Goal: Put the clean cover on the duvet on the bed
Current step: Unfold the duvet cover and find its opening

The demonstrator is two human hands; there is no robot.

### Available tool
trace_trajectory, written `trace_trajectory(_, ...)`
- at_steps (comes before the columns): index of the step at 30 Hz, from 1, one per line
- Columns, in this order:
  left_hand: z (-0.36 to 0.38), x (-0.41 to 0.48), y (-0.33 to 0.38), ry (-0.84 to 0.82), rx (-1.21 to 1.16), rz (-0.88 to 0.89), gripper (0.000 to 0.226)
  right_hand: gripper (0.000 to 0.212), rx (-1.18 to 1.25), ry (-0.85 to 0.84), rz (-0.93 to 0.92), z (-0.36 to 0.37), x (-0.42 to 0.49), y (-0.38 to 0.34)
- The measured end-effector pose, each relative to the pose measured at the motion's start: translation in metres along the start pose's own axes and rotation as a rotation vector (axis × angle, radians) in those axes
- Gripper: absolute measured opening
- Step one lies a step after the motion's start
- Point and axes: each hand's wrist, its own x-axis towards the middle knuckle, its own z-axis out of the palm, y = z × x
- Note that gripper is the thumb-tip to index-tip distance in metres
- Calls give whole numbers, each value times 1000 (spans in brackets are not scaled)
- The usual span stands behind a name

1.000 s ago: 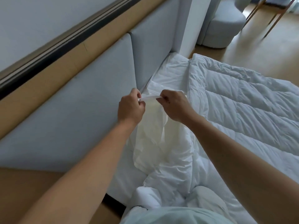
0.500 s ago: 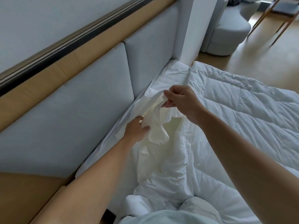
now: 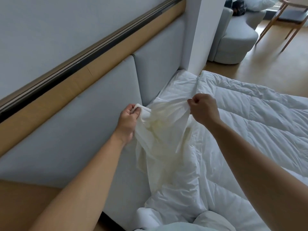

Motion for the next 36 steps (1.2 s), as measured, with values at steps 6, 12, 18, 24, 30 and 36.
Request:
trace_trajectory(6,-40,-3,87,-64,109,187,23,30,-194,17,44,16,-3,-15)
trace_trajectory(12,-90,0,117,193,279,333,24,29,90,141,38,11,9,-37)
trace_trajectory(18,-79,-4,75,212,636,321,5,31,376,-157,-16,22,3,-90)
trace_trajectory(24,-37,-34,50,262,952,495,37,20,680,-394,124,25,-5,-115)
trace_trajectory(30,16,-50,24,50,1305,472,55,20,869,-510,163,14,-12,-119)
trace_trajectory(36,37,-38,-5,-100,1416,215,50,24,929,-552,133,11,-22,-109)
